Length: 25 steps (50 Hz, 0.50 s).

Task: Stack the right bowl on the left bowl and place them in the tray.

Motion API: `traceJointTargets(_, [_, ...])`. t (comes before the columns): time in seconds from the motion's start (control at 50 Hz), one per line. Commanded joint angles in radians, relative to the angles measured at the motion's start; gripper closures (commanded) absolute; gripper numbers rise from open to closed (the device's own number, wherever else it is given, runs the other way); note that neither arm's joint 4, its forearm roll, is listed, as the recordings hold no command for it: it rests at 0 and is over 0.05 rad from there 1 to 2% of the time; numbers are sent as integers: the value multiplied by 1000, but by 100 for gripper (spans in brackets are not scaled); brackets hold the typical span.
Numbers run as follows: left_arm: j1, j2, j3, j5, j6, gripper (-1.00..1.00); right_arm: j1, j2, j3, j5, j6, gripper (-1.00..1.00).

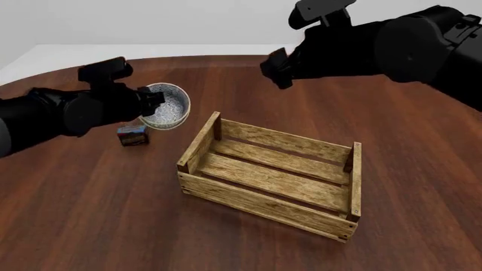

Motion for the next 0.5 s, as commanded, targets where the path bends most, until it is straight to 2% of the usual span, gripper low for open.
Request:
traceJointTargets(0.02, [2, 11, -9, -10, 22, 100, 8, -2, 7, -4, 2, -100])
traceJointTargets(0.28, [2, 11, -9, -10, 22, 100, 8, -2, 7, -4, 2, -100])
traceJointTargets(0.3, [-24, 8, -5, -13, 25, 100, 4, -1, -1, 2, 2, -100])
traceJointTargets(0.5, [-73, 35, -19, -3, -3, 100, -2, -3, 4, 2, -11, -100])
